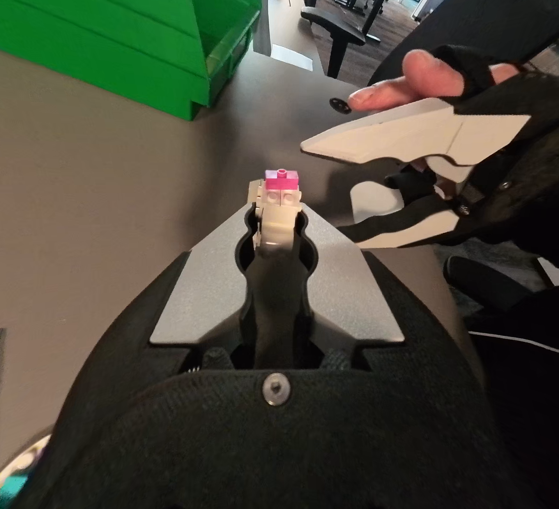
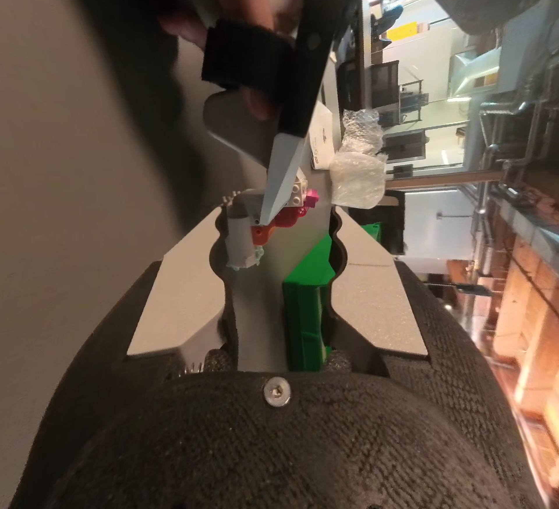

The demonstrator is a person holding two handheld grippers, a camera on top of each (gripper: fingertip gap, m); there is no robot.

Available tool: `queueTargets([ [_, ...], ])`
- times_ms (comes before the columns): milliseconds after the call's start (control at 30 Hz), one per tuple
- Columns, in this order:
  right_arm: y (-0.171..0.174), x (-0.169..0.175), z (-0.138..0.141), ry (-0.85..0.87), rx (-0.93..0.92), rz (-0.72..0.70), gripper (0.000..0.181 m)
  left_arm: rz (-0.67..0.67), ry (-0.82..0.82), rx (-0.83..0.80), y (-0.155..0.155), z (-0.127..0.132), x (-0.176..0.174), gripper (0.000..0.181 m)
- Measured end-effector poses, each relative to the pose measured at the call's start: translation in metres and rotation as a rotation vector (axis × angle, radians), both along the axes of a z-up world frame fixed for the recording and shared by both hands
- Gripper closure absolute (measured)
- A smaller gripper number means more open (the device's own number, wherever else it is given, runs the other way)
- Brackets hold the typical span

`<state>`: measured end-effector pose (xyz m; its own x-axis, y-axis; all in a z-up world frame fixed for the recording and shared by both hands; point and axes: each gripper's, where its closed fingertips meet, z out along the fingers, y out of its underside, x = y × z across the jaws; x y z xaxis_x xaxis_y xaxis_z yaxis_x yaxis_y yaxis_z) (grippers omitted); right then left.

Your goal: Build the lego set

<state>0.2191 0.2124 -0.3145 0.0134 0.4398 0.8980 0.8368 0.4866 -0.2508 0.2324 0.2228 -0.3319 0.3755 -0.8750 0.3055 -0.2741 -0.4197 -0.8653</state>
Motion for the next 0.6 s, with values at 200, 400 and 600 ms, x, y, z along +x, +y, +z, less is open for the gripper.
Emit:
queueTargets([
  [200,-0.001,-0.006,0.006,0.185,-0.214,-0.050,0.111,-0.048,-0.048,-0.078,-0.002,0.005,-0.001,0.157],
  [400,0.000,-0.011,0.034,0.236,-0.173,-0.075,0.109,-0.169,-0.199,-0.233,-0.013,0.031,-0.002,0.157],
  [600,0.001,-0.014,0.044,0.132,-0.104,-0.088,0.113,-0.172,-0.193,-0.233,-0.013,0.036,-0.005,0.157],
])
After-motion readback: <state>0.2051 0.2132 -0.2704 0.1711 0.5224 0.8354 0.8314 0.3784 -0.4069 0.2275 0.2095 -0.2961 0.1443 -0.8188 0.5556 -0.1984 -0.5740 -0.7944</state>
